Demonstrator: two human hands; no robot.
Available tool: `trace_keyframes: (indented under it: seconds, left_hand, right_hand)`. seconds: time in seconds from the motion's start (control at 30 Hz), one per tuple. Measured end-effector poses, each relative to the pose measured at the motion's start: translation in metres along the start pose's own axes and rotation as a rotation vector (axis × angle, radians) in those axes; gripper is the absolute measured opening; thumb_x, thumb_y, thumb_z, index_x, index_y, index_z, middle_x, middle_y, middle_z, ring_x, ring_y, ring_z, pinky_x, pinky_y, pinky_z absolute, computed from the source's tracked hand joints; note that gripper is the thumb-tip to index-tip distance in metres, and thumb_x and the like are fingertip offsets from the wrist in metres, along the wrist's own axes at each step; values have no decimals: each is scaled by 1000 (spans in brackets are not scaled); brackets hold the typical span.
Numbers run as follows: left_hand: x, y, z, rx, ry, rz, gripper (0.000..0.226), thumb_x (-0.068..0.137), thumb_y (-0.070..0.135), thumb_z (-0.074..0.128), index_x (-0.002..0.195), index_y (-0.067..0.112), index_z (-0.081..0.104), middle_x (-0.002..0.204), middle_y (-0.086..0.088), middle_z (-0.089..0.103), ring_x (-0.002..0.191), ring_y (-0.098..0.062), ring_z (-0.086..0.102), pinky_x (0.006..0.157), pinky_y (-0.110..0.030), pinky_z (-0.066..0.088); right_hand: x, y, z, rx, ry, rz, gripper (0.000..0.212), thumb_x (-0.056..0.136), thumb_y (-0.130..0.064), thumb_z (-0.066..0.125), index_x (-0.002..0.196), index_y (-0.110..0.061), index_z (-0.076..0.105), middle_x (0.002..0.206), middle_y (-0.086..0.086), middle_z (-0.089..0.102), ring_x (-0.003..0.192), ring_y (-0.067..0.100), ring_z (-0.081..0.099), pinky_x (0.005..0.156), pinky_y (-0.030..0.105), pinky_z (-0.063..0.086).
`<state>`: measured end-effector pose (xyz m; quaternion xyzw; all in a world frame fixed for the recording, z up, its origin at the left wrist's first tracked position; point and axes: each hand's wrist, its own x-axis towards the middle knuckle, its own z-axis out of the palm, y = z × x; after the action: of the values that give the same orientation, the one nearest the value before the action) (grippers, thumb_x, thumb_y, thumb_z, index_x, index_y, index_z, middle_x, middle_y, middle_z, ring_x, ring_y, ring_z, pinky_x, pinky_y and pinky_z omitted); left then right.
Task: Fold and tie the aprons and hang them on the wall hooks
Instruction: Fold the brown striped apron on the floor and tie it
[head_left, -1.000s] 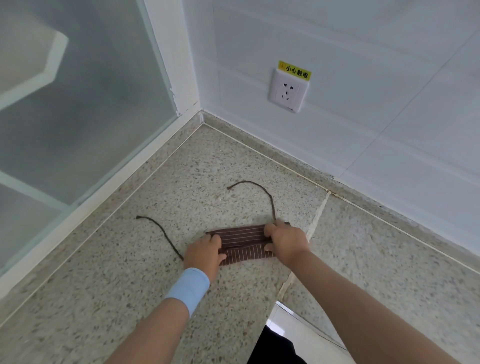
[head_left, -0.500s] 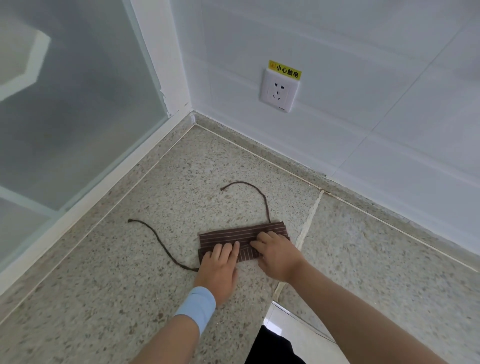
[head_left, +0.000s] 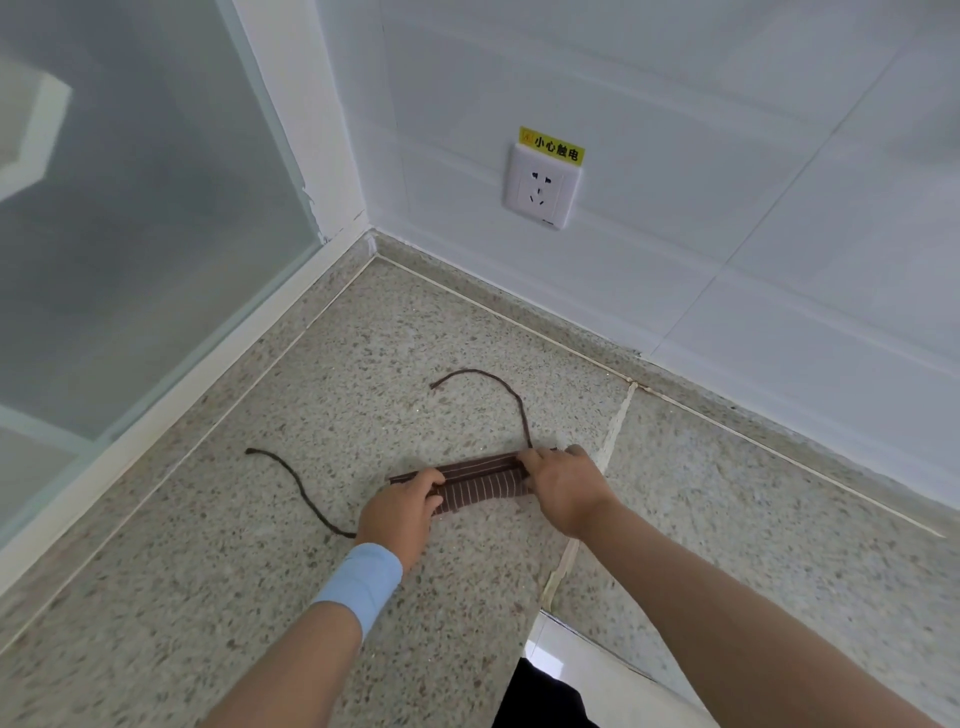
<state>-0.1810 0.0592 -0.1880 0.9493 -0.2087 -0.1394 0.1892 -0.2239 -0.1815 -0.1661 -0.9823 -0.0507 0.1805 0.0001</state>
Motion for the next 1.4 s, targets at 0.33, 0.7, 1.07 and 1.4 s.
trace_keyframes:
  seconds: [0.33,0.7,1.07,1.4]
  left_hand:
    - [28,22,9,248,148,-67,49,64,5,81,106,24,65,104,-2,63,94,-25,55,77,-37,48]
    - [16,12,42,264,123,189,54,79,26,72,128,6,63,131,-9,63,116,-26,62,100,-44,49]
    - [36,39,-14,190,-256,49,22,91,7,50,109,14,61,109,-4,57,98,-22,58,70,-28,42]
    - [1,56,-93,-625,-587,-151,32,88,14,65,120,17,66,113,-3,72,104,-20,68,99,-39,50]
  right_hand:
    - [28,-18,-23,-118,175,86,55,79,-7,67,128,-15,43,123,13,48,105,30,52,93,43,46]
    - [24,-19,12,-59,240,-45,38,81,-25,54,115,-14,67,107,3,65,102,28,53,99,45,44]
    - [36,-11,-33,-176,-62,-109,32,90,-17,55,121,-19,54,115,4,61,109,26,56,103,44,38]
    - [-42,-19,-71,-141,567,-158,62,90,-19,52,150,-15,39,153,15,42,143,37,35,122,53,15]
